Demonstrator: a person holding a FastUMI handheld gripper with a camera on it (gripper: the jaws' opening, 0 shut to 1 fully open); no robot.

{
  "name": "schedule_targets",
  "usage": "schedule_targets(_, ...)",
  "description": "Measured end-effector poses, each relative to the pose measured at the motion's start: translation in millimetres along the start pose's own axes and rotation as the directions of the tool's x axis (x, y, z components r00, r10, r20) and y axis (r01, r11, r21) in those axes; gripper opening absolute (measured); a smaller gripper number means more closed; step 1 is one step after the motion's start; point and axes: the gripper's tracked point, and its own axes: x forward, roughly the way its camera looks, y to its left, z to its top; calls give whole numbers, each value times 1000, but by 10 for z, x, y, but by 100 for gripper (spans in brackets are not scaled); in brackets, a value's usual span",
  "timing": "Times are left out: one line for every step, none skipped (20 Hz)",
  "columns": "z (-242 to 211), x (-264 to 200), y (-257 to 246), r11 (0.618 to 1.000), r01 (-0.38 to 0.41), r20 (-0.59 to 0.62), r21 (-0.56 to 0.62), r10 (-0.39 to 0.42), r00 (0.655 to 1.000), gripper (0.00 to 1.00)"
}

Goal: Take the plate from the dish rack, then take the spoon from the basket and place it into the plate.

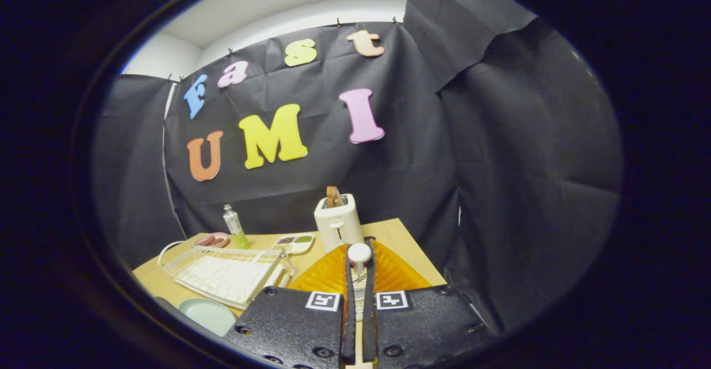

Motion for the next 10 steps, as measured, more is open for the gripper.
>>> schedule_targets(63, -114, 152, 1000, -30, -2, -7, 30, 1000, 10)
schedule_targets(108, -246, 320, 998, -64, -8, -9, 64, 998, 10)
schedule_targets(149, -373, 511, 995, -101, -13, -12, 101, 995, 10)
schedule_targets(173, -473, 693, 990, -137, -21, -22, 137, 990, 10)
schedule_targets(188, -564, 880, 984, -176, -31, -38, 174, 984, 10)
schedule_targets(178, -640, 1107, 975, -214, -41, -54, 212, 977, 10)
schedule_targets(159, -713, 1327, 965, -250, -56, -76, 246, 968, 10)
schedule_targets(107, -777, 1560, 951, -290, -71, -102, 284, 956, 10)
schedule_targets(57, -840, 1771, 935, -333, -88, -125, 323, 942, 10)
schedule_targets(-25, -889, 1978, 917, -372, -110, -143, 359, 927, 10)
